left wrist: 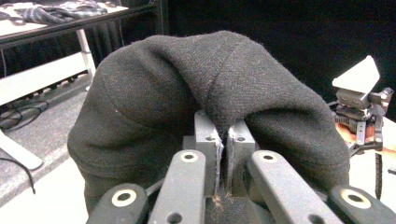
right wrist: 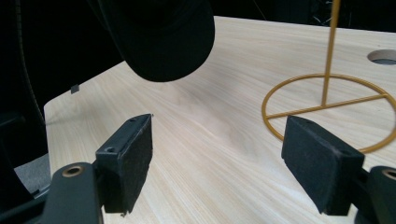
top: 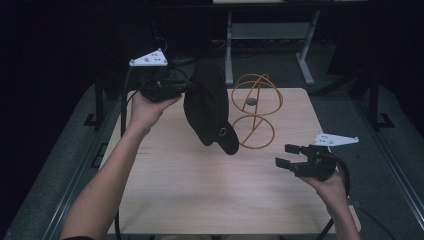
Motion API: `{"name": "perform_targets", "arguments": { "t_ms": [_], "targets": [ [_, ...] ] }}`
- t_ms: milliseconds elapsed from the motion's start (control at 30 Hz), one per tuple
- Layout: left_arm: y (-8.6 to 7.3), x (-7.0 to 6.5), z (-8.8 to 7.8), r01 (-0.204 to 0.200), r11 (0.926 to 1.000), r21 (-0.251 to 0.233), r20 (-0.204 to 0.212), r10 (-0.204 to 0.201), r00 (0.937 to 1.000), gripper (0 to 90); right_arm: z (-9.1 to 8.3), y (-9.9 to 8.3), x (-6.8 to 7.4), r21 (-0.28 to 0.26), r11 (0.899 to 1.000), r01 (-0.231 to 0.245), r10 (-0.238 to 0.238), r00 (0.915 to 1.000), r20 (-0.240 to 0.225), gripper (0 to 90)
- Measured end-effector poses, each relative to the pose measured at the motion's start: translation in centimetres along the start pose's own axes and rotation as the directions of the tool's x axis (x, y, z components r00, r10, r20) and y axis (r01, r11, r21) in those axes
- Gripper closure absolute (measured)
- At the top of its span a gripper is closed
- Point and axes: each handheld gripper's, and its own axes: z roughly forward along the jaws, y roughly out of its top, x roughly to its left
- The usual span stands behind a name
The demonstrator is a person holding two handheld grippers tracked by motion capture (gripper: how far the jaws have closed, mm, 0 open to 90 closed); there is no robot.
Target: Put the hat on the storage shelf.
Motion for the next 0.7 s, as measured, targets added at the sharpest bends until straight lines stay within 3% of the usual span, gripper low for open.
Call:
{"name": "perform_targets", "arguments": {
  "t_ms": [167,433,700],
  "targets": [
    [1.3,0.5,1.1,-0.007,1.0000,0.006,0.010,0.007,0.9999,86.5,-0.7,-0.2,-0.6,-0.016,1.000,-0.008,0.008,0.9999,0.008,24.3],
    [3.9,1.2,3.7,-0.033,0.9989,0.034,0.023,0.032,0.9992,86.5,-1.7,-0.4,-1.2,0.001,1.000,0.010,-0.010,0.9967,0.080,24.3],
    [6.6,1.8,6.7,-0.057,0.9967,0.058,0.038,0.055,0.9978,86.5,-2.0,-0.6,-1.6,0.002,1.000,0.007,-0.007,0.9960,0.089,24.0]
  ]
}}
